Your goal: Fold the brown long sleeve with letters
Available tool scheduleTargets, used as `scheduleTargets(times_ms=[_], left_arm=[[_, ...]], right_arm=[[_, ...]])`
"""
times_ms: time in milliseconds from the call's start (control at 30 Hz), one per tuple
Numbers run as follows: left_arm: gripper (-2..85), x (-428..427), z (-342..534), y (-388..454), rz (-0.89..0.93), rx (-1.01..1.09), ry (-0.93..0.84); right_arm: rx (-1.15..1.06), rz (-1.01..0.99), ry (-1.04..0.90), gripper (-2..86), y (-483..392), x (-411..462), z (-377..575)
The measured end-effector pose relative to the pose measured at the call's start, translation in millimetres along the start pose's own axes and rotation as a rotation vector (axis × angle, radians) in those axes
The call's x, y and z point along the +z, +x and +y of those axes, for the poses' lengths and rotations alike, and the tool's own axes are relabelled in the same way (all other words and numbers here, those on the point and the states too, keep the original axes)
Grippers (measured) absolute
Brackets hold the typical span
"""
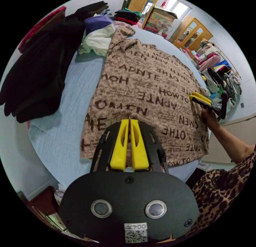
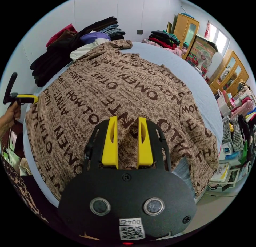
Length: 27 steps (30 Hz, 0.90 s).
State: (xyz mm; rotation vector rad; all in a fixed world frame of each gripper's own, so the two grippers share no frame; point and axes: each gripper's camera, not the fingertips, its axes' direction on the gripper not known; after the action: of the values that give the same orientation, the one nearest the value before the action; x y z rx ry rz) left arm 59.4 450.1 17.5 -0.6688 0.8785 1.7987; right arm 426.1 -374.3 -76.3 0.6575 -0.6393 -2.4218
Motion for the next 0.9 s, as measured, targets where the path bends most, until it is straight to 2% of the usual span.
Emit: scheduleTargets(times_ms=[167,200,267,400,500,633,700,767,800,900], left_arm=[[1.7,-14,-66,26,-0.076,0.145,-0.034],[1.9,-14,-73,27,-0.051,0.162,-0.066],[2.3,-4,-85,31,0.116,0.257,-0.255],[3.0,7,-47,20,-0.055,0.297,-0.36],[5.1,-11,-10,-8,-0.012,0.246,-0.27],[9.0,-41,29,-55,0.045,0.072,-0.123],[10.9,-33,39,-70,0.066,0.004,-0.152],[12.7,-19,46,-70,0.169,0.001,-0.187],[13.0,-17,47,-65,0.168,0.015,-0.187],[14.1,-18,47,-28,-0.024,0.168,-0.139]], right_arm=[[-0.003,-0.01,-0.001,11.7,2,5,-5],[-0.005,-0.008,-0.001,11.7,2,5,-5],[-0.003,-0.009,0.001,11.7,2,7,-7],[-0.005,-0.006,0.003,11.6,2,9,-10],[-0.004,-0.007,0.003,11.7,2,10,-12],[-0.003,-0.008,0.003,11.8,2,12,-14],[-0.001,-0.01,0.004,11.7,2,13,-16],[-0.002,-0.009,0.004,11.7,2,14,-17],[-0.002,-0.009,0.004,11.7,1,14,-17],[-0.002,-0.009,0.004,11.7,1,14,-19]])
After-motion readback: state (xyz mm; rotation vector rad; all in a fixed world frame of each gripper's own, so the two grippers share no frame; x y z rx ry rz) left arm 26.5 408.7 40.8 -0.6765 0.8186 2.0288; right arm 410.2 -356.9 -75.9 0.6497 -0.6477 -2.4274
